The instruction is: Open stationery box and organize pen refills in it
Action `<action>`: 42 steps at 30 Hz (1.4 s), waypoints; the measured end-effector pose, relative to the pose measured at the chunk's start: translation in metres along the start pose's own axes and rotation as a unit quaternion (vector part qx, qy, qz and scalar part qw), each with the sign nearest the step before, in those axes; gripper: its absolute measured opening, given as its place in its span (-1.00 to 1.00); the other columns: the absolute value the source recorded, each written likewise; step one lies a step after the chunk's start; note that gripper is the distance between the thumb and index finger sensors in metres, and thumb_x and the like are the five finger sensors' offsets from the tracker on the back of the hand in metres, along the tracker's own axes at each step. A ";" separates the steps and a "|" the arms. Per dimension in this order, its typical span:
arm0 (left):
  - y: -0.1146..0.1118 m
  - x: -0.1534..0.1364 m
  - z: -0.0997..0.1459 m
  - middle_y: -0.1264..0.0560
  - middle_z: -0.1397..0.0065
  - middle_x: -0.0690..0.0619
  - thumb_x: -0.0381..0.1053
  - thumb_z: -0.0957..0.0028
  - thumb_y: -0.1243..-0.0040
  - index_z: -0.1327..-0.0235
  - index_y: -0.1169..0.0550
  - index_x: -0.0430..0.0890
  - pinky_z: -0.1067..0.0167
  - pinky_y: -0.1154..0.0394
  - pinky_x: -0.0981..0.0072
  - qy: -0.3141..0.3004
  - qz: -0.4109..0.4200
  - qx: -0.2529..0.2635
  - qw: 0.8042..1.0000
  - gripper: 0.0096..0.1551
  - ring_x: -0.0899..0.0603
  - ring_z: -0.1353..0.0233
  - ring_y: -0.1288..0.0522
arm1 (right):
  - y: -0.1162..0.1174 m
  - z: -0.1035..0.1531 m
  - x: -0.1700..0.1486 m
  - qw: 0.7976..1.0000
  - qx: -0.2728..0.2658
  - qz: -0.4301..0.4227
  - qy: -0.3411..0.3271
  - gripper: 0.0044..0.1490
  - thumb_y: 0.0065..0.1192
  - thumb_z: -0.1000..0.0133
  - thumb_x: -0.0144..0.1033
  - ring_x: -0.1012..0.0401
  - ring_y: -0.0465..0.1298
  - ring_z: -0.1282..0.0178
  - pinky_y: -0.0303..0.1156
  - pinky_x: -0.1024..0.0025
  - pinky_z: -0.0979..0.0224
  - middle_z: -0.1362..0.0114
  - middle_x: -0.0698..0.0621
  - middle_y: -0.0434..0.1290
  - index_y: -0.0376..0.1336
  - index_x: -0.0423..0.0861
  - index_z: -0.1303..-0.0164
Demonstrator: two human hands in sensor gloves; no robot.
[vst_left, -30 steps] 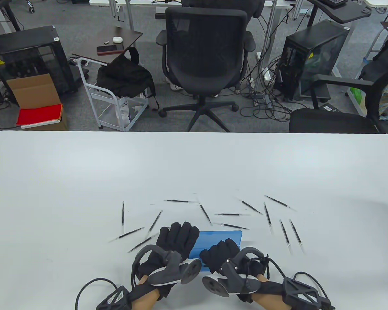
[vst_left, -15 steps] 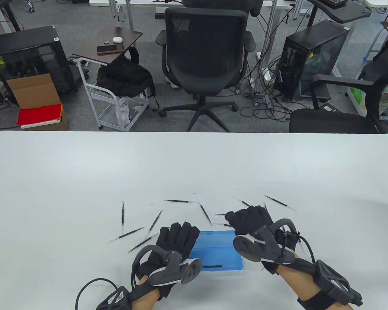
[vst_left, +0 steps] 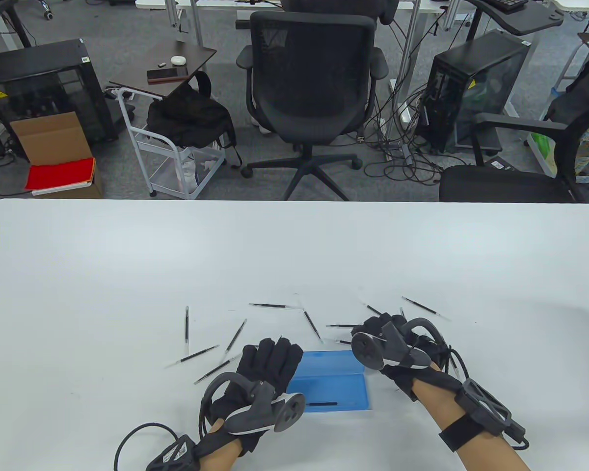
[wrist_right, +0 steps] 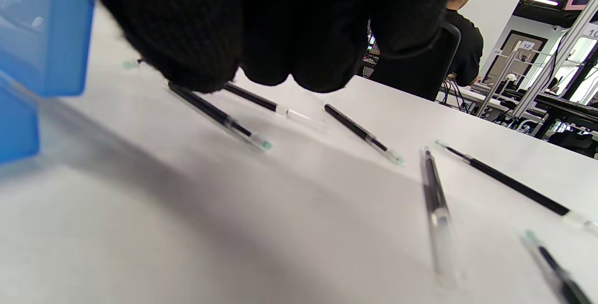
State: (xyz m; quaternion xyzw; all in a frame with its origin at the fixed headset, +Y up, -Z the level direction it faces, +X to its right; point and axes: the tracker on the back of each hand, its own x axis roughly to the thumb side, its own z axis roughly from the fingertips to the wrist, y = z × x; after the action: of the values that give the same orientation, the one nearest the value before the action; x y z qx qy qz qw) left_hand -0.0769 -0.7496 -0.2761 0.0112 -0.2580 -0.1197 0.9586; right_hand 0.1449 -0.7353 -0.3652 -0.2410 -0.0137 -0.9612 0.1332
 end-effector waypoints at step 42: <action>-0.001 0.000 0.000 0.14 -0.82 -0.22 0.42 0.31 -0.38 -0.69 0.21 -0.13 -0.57 -0.10 -0.39 0.002 -0.001 -0.001 1.000 0.55 -0.46 -0.73 -0.05 | 0.019 -0.013 0.001 1.000 -0.020 -0.003 -0.008 -0.34 0.54 0.03 -0.24 0.13 0.74 -0.10 0.57 -0.12 -0.44 -0.11 0.08 0.70 0.36 0.01 -0.31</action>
State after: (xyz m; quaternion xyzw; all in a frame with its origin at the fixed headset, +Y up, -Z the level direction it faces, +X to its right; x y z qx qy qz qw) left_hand -0.0769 -0.7502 -0.2761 0.0111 -0.2562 -0.1209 0.9590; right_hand 0.1436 -0.7546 -0.3770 -0.2508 0.0034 -0.9599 0.1254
